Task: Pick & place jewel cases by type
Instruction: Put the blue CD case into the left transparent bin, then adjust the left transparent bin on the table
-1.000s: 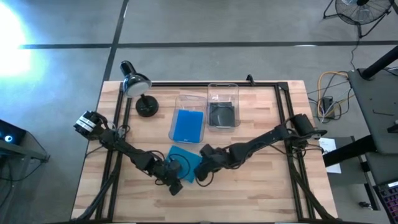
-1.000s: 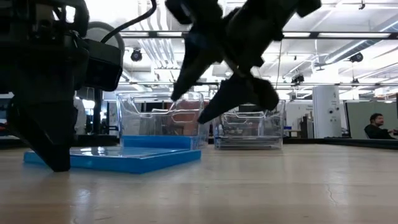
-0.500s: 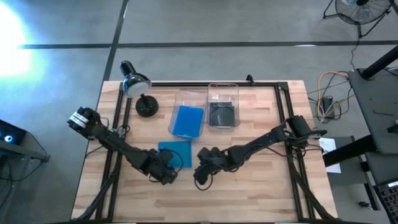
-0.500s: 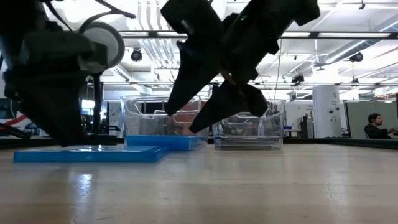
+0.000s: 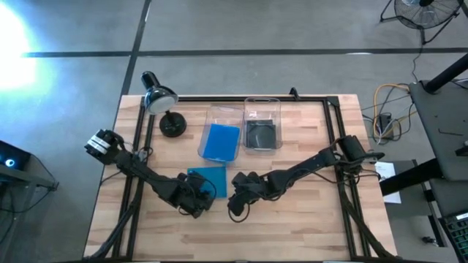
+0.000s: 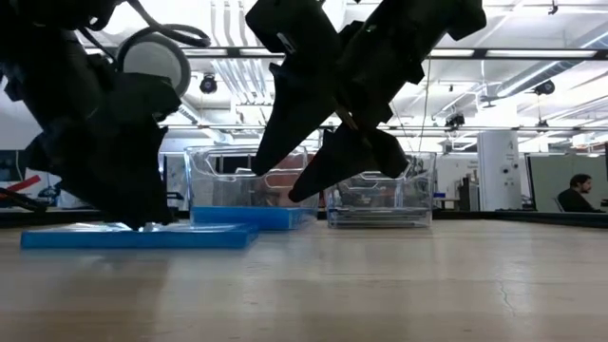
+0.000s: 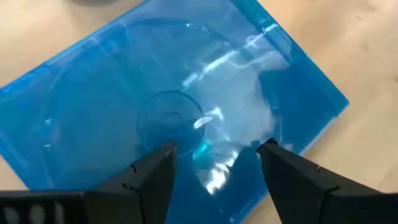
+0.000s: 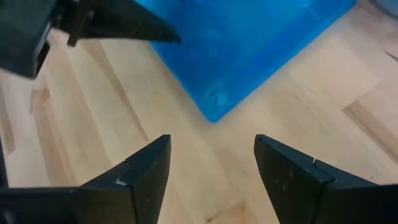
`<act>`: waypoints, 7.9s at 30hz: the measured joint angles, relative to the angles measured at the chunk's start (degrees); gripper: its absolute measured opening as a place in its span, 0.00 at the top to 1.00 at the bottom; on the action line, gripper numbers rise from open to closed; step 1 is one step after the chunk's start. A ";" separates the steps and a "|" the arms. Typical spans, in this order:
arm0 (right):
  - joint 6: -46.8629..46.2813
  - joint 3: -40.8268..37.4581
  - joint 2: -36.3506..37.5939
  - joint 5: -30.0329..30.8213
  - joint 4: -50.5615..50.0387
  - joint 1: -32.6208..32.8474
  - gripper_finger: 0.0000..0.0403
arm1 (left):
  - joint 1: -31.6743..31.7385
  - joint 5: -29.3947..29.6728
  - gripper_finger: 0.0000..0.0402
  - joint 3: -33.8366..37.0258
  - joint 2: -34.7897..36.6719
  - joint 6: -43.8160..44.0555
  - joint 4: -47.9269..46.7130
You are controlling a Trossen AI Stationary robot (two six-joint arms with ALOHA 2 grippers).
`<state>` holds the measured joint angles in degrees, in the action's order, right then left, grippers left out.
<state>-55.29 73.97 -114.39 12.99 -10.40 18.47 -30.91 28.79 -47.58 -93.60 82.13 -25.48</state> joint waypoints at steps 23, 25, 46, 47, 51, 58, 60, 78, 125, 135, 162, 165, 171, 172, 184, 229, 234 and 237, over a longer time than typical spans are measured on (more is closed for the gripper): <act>-13.55 -0.17 -1.80 -16.09 -1.53 -1.22 0.44 | -6.24 -17.29 0.47 -2.08 4.13 6.65 -9.60; -14.85 -0.17 -2.34 -16.16 -1.27 -1.24 0.44 | -8.01 -17.84 0.47 -1.56 4.10 10.08 -8.74; -5.26 3.02 -2.14 -23.99 5.24 -3.87 0.44 | -8.36 -19.20 0.47 4.55 -0.38 7.85 8.38; -4.76 3.05 -1.33 -22.82 5.47 -4.08 0.44 | -8.38 -19.34 0.47 4.70 -0.38 7.92 8.39; -2.53 3.07 -0.55 -16.25 7.74 -4.69 0.44 | -8.40 -19.02 0.47 4.73 -0.44 7.15 8.98; -4.37 4.40 -0.94 -15.92 10.45 -4.81 0.44 | -8.31 -16.34 0.47 4.70 -0.42 6.21 10.93; -7.17 4.38 -0.96 -17.23 10.31 -5.04 0.44 | -8.29 -15.76 0.47 4.67 -0.42 6.17 11.16; -15.31 3.40 -1.01 -22.31 4.26 -5.66 0.95 | -9.51 -4.08 0.47 0.66 1.36 -1.90 9.10; 66.65 56.60 -19.19 -40.76 -71.80 -39.14 0.84 | -11.18 13.56 0.47 -3.68 1.57 16.44 -1.44; 63.75 57.88 -19.21 -25.09 -65.18 -37.46 0.60 | -11.18 13.56 0.47 -3.62 1.49 13.01 -1.41; 69.52 59.91 -18.35 21.99 -52.31 -26.58 0.30 | -11.13 13.84 0.47 -3.60 1.48 12.96 -0.97; 65.19 59.72 -18.47 35.42 -47.97 -27.45 0.30 | -11.09 13.91 0.47 -3.60 1.48 13.02 -0.79; 57.03 59.76 -18.10 21.37 -52.13 -29.21 0.31 | -11.09 14.43 0.47 -3.60 1.48 12.95 -0.43; 55.01 59.59 -18.10 21.91 -53.42 -29.20 0.31 | -11.09 14.72 0.47 -3.60 1.48 12.92 -0.45; 49.01 59.50 -16.23 4.72 -57.78 -30.14 0.41 | -9.87 13.14 0.47 -1.80 1.48 14.15 0.33; 15.86 -19.58 50.50 8.05 -14.04 -16.70 0.36 | 19.12 15.84 0.47 21.80 34.58 4.78 -2.19; 14.72 -19.84 50.01 8.01 -14.22 -16.76 0.36 | 19.53 16.27 0.47 27.76 33.56 14.95 3.83; 14.43 -19.84 49.89 7.91 -14.20 -16.71 0.35 | 20.19 16.11 0.47 29.21 32.93 15.97 6.47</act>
<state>-40.86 54.13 -64.50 20.90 -24.60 1.76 -10.72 44.91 -18.37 -60.67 98.09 -19.01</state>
